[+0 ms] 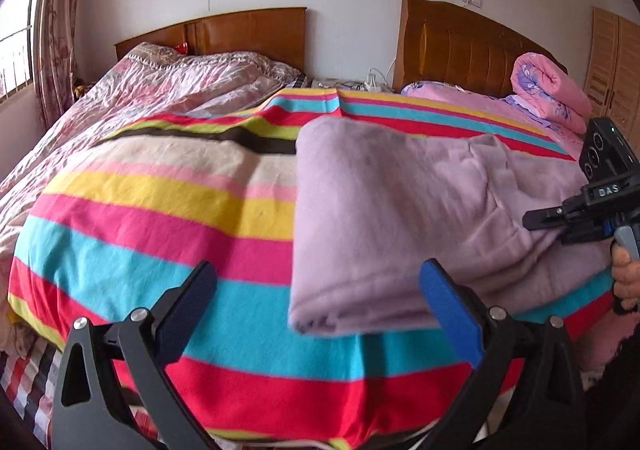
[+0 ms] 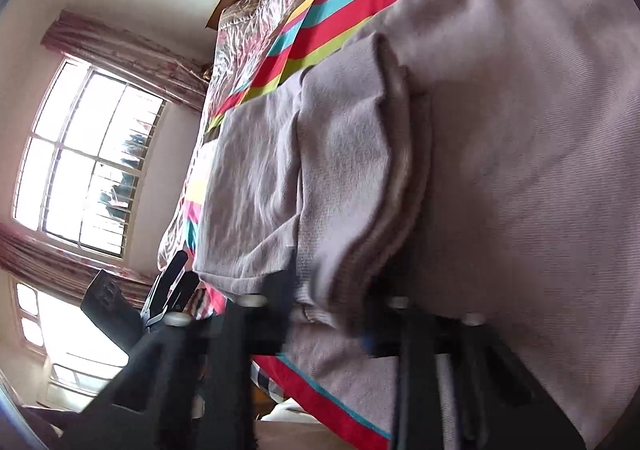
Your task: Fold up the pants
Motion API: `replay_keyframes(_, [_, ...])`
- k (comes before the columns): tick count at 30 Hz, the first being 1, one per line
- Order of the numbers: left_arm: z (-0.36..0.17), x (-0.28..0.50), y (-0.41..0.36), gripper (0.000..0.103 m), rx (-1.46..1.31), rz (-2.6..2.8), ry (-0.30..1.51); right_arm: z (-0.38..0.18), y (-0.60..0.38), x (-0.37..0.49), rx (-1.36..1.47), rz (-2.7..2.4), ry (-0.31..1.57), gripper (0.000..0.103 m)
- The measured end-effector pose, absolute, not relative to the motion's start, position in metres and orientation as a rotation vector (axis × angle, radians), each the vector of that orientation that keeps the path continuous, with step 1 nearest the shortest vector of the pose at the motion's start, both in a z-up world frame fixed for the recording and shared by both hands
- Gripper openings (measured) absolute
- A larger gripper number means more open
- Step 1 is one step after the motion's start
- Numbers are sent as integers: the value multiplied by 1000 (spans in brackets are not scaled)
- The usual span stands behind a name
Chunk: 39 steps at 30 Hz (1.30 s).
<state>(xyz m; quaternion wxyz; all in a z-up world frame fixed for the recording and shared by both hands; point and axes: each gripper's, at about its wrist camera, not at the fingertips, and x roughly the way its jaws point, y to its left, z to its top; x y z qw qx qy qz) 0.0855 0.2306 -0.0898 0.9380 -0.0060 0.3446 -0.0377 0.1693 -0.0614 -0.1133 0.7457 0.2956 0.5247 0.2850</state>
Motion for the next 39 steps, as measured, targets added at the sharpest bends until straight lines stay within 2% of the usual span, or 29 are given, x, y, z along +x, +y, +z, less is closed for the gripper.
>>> replay_keyframes(4, [-97, 76, 235, 101, -34, -62, 731, -60, -55, 183, 585, 668, 985, 15])
replay_keyframes(12, [-83, 107, 222, 101, -43, -38, 689, 92, 7, 200, 393, 863, 623, 14])
replay_keyframes(14, [-83, 115, 231, 101, -81, 9, 695, 105, -13, 191, 402, 849, 566, 14])
replay_keyframes(16, [-88, 117, 247, 102, -131, 42, 714, 99, -33, 180, 400, 804, 570, 14])
replay_keyframes(18, [-97, 115, 257, 102, -162, 33, 738, 64, -59, 171, 438, 733, 653, 14])
replay_keyframes(24, [-121, 114, 257, 102, -148, 49, 805, -117, -105, 141, 682, 484, 1085, 14])
replay_keyframes(25, [-121, 115, 257, 102, -140, 45, 809, -129, -106, 136, 718, 493, 1084, 14])
replay_keyframes(36, [-110, 113, 244, 102, -2, 79, 810, -96, -109, 126, 670, 546, 967, 14])
replay_keyframes(39, [-109, 114, 242, 102, 34, 77, 809, -106, -109, 126, 665, 543, 1005, 14])
